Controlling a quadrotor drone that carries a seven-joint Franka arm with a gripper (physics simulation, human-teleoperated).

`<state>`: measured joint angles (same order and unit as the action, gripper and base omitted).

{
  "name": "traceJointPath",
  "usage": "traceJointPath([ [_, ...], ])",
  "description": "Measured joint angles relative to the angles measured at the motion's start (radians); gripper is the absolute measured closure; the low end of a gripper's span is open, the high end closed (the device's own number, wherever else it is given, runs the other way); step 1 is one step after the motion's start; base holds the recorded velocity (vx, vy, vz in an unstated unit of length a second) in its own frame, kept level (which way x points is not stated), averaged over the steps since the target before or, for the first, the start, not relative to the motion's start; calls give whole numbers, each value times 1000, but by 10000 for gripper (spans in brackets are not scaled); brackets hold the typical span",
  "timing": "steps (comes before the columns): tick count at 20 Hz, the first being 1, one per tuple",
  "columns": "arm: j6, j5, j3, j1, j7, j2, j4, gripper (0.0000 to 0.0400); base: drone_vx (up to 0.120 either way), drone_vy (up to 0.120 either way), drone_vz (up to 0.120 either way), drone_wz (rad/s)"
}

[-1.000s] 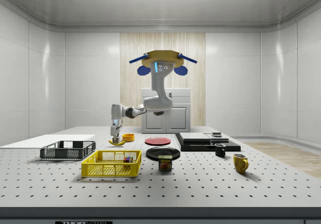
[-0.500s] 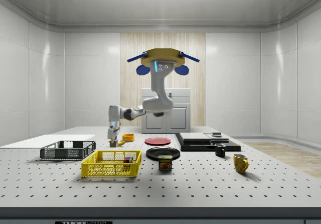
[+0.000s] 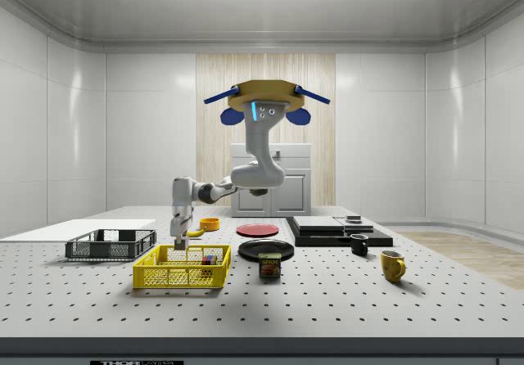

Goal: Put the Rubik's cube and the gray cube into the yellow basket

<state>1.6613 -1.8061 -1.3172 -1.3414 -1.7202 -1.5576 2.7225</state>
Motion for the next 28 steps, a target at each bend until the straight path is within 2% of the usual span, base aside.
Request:
traceJointPath([
  [4, 1, 1, 0, 0, 0, -2, 0, 150, 0, 110, -120, 0],
  [6, 2, 1, 0, -1, 0, -2, 0, 150, 0, 0, -100, 0],
  [19, 48, -92, 103, -23, -3, 3, -34, 150, 0, 3, 0, 0],
  [20, 51, -99, 110, -25, -3, 5, -36, 138, 0, 0, 0, 0],
  [23, 55, -111, 123, -27, -3, 8, -42, 65, 0, 0, 0, 0],
  [28, 38, -84, 92, -18, -1, 8, -29, 19, 0, 0, 0, 0],
])
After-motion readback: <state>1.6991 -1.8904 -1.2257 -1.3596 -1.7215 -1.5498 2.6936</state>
